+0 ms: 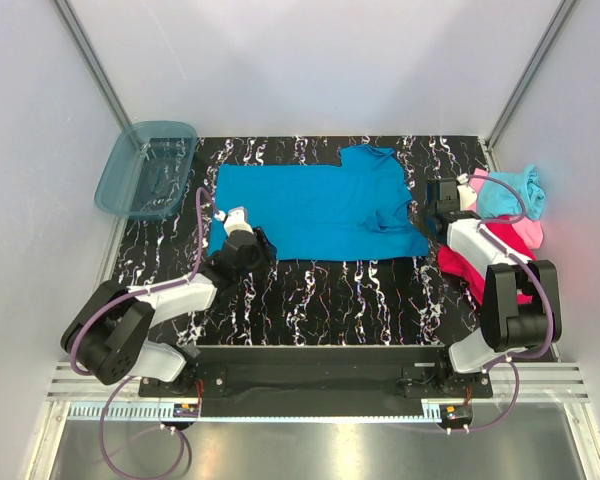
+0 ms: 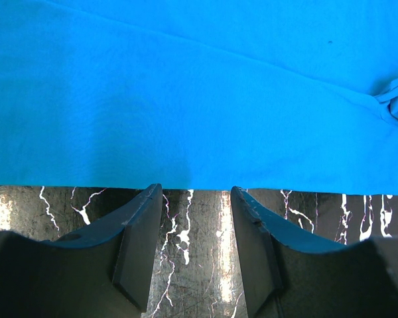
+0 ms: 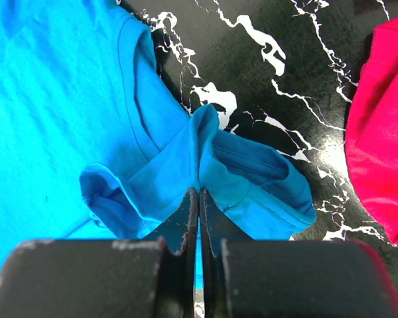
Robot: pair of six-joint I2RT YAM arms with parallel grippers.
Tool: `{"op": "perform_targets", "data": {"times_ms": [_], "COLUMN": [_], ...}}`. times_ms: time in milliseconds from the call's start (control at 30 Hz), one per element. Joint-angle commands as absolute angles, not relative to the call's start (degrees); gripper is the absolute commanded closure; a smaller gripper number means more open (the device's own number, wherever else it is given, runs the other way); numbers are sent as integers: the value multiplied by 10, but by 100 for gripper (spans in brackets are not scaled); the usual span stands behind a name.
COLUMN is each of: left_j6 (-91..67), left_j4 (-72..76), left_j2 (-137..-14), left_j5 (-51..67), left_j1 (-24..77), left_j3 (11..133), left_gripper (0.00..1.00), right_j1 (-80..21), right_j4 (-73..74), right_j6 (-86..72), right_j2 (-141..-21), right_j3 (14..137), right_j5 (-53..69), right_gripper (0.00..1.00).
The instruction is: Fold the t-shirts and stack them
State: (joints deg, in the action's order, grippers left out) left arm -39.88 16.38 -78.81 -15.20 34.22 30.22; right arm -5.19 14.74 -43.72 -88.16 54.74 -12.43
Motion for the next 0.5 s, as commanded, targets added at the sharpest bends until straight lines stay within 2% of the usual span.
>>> {"op": "perform_targets", "data": {"times_ms": [0, 433, 467], "left_j6": [-389, -387, -387], "left_j4": [196, 192, 192], "left_j2": [-778, -769, -768], "left_j5": [-156, -162, -163], "left_j1": [344, 344, 344], "left_j3": [301, 297, 297], "left_gripper": [50, 50, 50], "right_j1": [-50, -49, -49], "right_j4": [141, 139, 139], "right_j6": [-434, -448, -447], "right_j2": [-886, -966, -965], "right_j3": [570, 613, 607], "right_j5": [-134, -127, -128], "right_gripper": [97, 100, 96]}}
